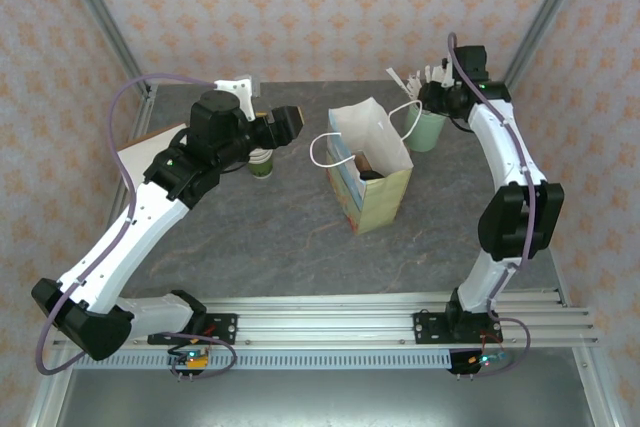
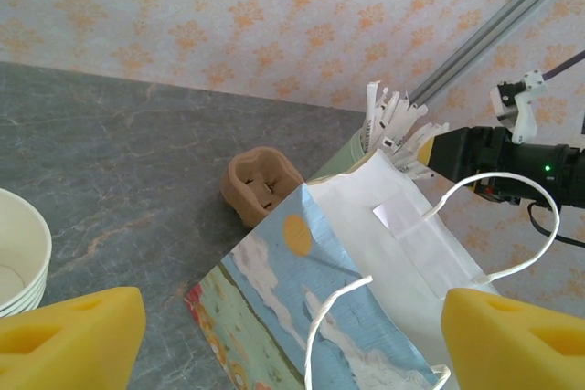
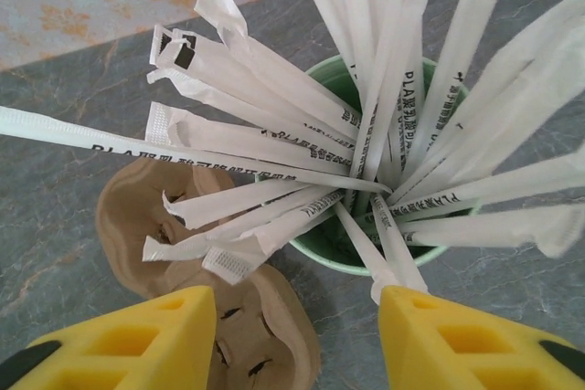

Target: Pack the takeout coffee

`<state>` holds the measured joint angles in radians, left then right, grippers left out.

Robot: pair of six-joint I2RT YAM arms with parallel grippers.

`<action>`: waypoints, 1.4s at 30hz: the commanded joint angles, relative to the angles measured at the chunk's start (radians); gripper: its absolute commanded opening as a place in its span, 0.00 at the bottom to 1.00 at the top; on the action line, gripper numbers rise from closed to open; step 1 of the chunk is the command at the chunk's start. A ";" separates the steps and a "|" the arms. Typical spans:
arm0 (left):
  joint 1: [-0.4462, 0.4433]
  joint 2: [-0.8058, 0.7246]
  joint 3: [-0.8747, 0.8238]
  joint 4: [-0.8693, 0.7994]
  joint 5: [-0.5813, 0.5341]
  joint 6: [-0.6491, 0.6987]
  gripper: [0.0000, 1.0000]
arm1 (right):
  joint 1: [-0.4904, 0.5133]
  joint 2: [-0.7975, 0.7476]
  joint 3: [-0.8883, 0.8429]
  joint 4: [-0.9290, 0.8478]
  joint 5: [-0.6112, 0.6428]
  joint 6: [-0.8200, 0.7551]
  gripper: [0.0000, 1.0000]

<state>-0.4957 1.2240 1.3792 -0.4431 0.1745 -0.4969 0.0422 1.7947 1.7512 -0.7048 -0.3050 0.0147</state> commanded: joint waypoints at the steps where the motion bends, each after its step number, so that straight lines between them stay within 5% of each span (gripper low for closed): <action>1: -0.004 -0.008 -0.014 -0.018 -0.022 0.011 0.85 | -0.002 0.033 0.066 -0.027 -0.019 -0.020 0.45; 12: -0.005 0.015 -0.009 -0.020 -0.012 0.004 0.85 | -0.002 0.090 0.131 -0.037 -0.025 -0.026 0.25; 21: -0.004 0.025 -0.008 -0.022 -0.004 0.005 0.85 | -0.004 0.118 0.196 -0.034 -0.021 0.004 0.33; 30: -0.005 0.028 -0.006 -0.026 -0.004 0.011 0.85 | -0.005 0.159 0.257 -0.085 -0.016 0.005 0.25; 42: -0.005 0.041 -0.004 -0.023 0.015 0.006 0.85 | -0.005 0.132 0.239 -0.138 0.008 -0.014 0.33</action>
<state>-0.4957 1.2579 1.3773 -0.4599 0.1787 -0.4969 0.0422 1.9411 1.9812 -0.8093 -0.3214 0.0128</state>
